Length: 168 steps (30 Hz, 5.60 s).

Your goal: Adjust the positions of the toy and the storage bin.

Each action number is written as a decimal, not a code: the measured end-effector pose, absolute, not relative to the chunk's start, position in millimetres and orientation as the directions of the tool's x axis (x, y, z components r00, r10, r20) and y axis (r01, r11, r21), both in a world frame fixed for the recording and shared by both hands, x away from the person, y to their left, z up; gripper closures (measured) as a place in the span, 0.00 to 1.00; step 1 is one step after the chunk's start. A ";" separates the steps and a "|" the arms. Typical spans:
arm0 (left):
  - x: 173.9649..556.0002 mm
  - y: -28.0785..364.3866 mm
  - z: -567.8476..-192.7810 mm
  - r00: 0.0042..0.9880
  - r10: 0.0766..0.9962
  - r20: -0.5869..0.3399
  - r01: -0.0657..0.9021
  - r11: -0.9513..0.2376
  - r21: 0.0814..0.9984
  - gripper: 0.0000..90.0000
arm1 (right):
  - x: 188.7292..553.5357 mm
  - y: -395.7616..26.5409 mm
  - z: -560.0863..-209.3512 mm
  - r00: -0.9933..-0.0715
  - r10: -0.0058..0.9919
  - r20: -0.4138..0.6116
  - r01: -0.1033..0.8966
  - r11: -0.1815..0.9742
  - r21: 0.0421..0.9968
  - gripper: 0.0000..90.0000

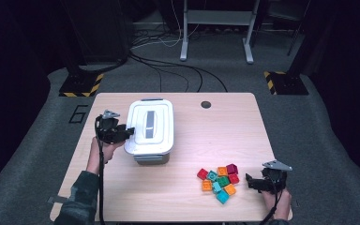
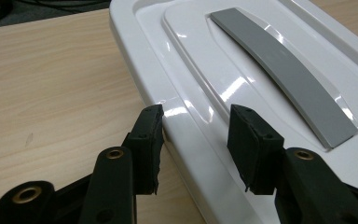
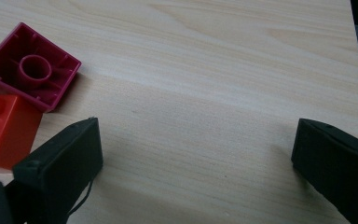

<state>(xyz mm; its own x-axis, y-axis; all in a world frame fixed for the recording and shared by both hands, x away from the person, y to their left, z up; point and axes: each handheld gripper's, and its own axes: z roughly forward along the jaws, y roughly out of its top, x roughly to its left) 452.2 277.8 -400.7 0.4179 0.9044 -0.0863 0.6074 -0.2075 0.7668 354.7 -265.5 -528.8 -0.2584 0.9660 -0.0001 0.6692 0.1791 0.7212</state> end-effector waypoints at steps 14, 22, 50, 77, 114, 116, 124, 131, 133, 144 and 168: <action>458.8 270.2 -399.4 0.440 0.894 -0.083 0.608 -0.229 0.760 0.63 | 354.7 -265.5 -528.8 -0.258 0.966 0.000 0.669 0.179 0.721 0.01; 464.8 266.8 -398.6 0.452 0.888 -0.088 0.615 -0.239 0.752 0.63 | 354.7 -265.6 -528.8 -0.259 0.966 0.000 0.669 0.179 0.721 0.01; 460.9 246.3 -381.5 0.444 0.896 -0.026 0.596 -0.273 0.755 0.20 | 354.5 -265.6 -528.7 -0.261 0.965 0.000 0.667 0.181 0.722 0.02; 467.8 195.0 -391.4 0.515 0.856 0.045 0.575 -0.384 0.722 0.26 | 354.5 -265.7 -528.7 -0.262 0.965 0.000 0.667 0.181 0.723 0.02; 467.1 185.4 -390.2 0.607 0.794 0.029 0.521 -0.425 0.740 0.67 | 354.4 -265.8 -528.7 -0.262 0.965 0.000 0.666 0.181 0.724 0.02; 467.1 184.3 -389.9 0.609 0.793 0.029 0.522 -0.428 0.738 0.67 | 354.5 -265.8 -528.7 -0.262 0.965 0.000 0.666 0.181 0.724 0.02; 468.9 180.2 -389.3 0.640 0.768 0.000 0.521 -0.434 0.735 0.70 | 354.4 -265.8 -528.7 -0.263 0.965 0.000 0.666 0.181 0.724 0.02; 468.9 176.3 -388.6 0.665 0.747 -0.008 0.513 -0.449 0.732 0.72 | 354.4 -265.8 -528.7 -0.263 0.965 0.000 0.666 0.181 0.724 0.02; 469.2 176.3 -387.9 0.672 0.740 -0.008 0.513 -0.458 0.726 0.72 | 354.3 -265.9 -528.7 -0.264 0.965 0.000 0.666 0.182 0.723 0.02; 479.3 162.6 -383.6 0.643 0.766 0.031 0.539 -0.480 0.692 0.62 | 354.4 -265.9 -528.7 -0.263 0.965 0.000 0.666 0.181 0.724 0.02; 483.0 146.7 -383.2 0.700 0.714 0.012 0.504 -0.507 0.699 0.74 | 354.4 -266.0 -528.6 -0.266 0.964 0.000 0.665 0.183 0.724 0.03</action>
<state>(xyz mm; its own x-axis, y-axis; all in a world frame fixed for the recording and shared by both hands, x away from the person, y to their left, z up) 483.0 146.7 -383.2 0.7002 0.7138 0.0120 0.5044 -0.5066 0.6993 354.4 -266.0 -528.6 -0.2659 0.9640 0.0002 0.6651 0.1833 0.7239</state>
